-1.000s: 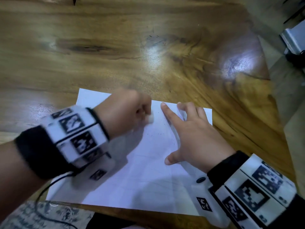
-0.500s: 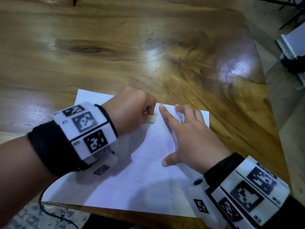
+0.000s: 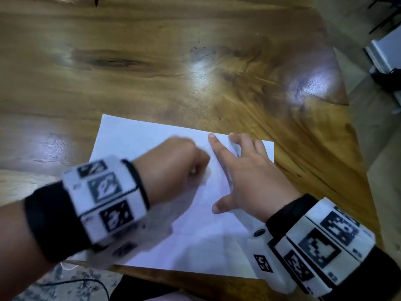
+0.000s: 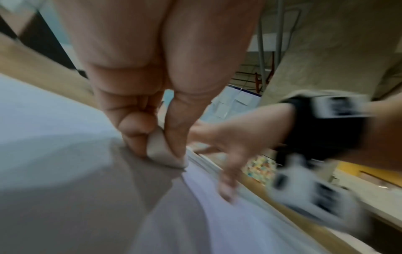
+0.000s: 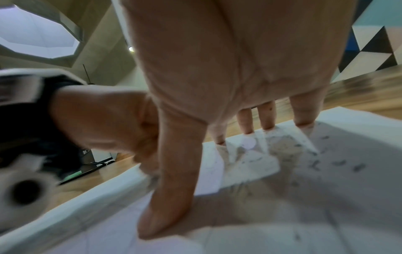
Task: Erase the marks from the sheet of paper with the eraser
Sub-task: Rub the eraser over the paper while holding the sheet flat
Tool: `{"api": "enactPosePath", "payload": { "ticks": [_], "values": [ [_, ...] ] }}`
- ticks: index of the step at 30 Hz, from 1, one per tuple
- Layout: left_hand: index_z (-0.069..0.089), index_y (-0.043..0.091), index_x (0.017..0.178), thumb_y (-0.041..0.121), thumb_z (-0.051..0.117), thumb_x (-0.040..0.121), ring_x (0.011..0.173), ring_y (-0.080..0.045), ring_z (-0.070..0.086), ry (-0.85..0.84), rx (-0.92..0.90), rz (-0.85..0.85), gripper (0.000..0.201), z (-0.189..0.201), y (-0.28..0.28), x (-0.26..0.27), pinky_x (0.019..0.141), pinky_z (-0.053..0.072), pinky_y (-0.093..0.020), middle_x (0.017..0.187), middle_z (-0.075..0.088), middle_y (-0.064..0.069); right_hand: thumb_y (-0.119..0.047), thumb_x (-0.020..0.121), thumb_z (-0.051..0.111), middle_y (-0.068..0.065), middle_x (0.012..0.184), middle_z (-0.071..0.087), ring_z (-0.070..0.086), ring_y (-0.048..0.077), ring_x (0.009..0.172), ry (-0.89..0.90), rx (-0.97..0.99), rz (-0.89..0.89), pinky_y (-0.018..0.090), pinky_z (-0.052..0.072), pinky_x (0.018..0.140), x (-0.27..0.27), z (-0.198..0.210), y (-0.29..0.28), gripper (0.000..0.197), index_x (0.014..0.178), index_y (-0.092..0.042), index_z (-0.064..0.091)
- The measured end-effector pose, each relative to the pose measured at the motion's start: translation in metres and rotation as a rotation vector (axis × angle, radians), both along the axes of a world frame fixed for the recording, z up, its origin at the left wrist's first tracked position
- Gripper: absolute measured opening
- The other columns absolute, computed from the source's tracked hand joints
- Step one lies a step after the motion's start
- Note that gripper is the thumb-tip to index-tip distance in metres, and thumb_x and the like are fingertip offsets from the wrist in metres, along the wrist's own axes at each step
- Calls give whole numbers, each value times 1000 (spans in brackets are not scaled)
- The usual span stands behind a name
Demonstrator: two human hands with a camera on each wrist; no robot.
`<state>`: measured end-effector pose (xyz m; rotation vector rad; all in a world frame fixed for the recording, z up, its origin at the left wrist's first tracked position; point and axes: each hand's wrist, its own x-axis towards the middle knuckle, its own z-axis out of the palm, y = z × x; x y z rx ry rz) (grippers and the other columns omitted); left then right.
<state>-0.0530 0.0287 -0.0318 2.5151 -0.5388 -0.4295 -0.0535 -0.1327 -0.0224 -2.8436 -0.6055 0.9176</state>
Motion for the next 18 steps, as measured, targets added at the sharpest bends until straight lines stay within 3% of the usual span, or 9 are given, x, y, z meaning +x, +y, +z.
{"api": "enactPosePath", "payload": {
  "ticks": [1,3,5,8,11,13,16,18],
  "values": [
    [60,15,65,24,53,74,59,-16,45,39,-11,-31,15,0,0,-13,52,31,-16,65,48,3,-55,60,78,0,147,1,6,18,131,-4,4,4,28,13,112,0,-1,0,127,146,-38,-14],
    [59,15,68,21,59,78,65,-18,52,78,-20,-33,12,-3,2,-27,60,43,-27,72,51,1,-54,59,79,-1,147,0,5,17,130,5,22,3,27,14,111,0,-1,0,127,146,-38,-13],
    [60,15,70,20,61,79,68,-20,55,52,-27,-6,11,-7,3,-29,66,46,-32,76,53,-1,-48,60,81,-6,147,-3,2,14,130,32,49,-2,23,15,110,2,-1,-5,126,146,-39,-10],
    [60,14,68,21,63,78,64,-19,53,56,-41,17,13,-8,3,-29,61,42,-24,73,52,0,-34,62,84,-21,149,-11,-4,0,135,82,73,11,12,14,102,5,1,-22,125,148,-35,-6],
    [64,13,72,22,67,74,54,-4,47,103,-1,-7,10,-2,2,-20,52,30,-9,62,48,8,-32,61,85,-24,150,-20,-14,-4,138,96,50,54,8,1,101,4,1,-30,130,148,-29,-11],
    [67,17,76,18,67,71,59,-3,49,82,48,-13,5,3,-3,1,53,28,-16,62,51,9,-33,60,85,-22,151,-21,-16,-2,139,91,44,69,8,-1,102,3,-1,-30,132,147,-27,-13],
    [67,16,84,16,64,75,72,-15,48,-8,52,134,10,10,-16,35,63,32,-22,70,54,5,-33,61,85,-23,150,-21,-16,-2,138,89,54,58,8,-1,101,2,-2,-30,132,147,-27,-14],
    [64,13,83,17,62,77,70,-16,45,-26,48,197,7,7,-23,36,60,28,-21,65,50,4,-33,60,85,-23,150,-21,-16,-3,138,93,64,54,8,-1,102,3,-3,-31,132,147,-28,-14]
  ]
}}
